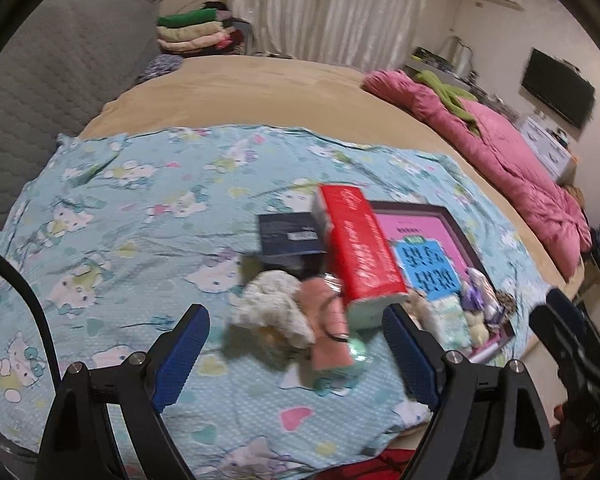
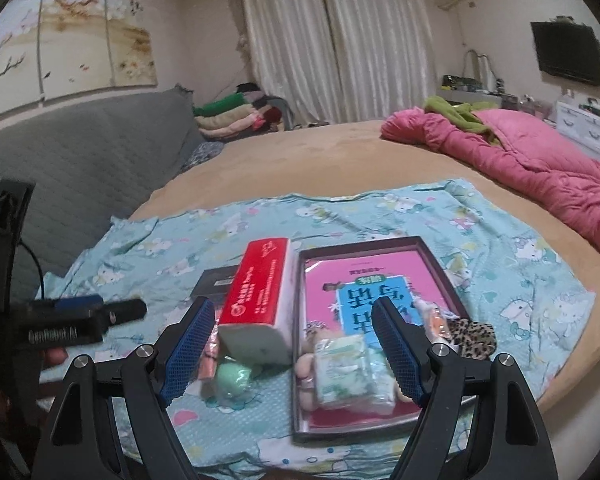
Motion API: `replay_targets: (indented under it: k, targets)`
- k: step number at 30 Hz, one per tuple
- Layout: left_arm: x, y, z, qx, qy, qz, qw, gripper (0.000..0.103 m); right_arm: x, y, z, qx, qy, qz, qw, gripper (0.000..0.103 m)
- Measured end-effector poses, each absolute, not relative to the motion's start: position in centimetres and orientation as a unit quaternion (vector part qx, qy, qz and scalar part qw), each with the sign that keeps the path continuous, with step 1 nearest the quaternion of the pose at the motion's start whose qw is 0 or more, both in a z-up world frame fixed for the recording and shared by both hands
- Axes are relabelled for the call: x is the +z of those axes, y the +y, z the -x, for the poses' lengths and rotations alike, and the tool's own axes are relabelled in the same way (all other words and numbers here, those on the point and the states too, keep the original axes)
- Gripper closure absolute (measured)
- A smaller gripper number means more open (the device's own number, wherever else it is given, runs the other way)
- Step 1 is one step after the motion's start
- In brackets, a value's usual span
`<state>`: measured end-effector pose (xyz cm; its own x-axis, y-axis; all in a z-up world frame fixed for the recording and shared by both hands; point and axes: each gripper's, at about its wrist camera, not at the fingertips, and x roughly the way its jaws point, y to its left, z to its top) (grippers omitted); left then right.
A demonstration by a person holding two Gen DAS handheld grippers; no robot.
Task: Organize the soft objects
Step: 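Withdraw both open tools from the book toward the items beside the tissue box, then close the left tool on the white scrunchie while the right tool grips the bagged green ball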
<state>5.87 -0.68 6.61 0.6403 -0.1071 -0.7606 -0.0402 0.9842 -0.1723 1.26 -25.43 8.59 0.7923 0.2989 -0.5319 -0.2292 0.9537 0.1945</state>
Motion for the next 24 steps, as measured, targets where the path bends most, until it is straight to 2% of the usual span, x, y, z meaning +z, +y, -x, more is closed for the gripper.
replay_targets:
  k: [11, 24]
  targets:
    - [4.0, 4.2, -6.1, 0.019, 0.434, 0.124, 0.892, 0.015, 6.2, -21.5, -1.2, 0.177, 0.321, -0.019, 0.930, 0.021]
    - [0.5, 5.0, -6.9, 0.001, 0.450, 0.145, 0.881, 0.015, 2.6, -18.3, -2.4, 0.197, 0.354, 0.024, 0.914, 0.021]
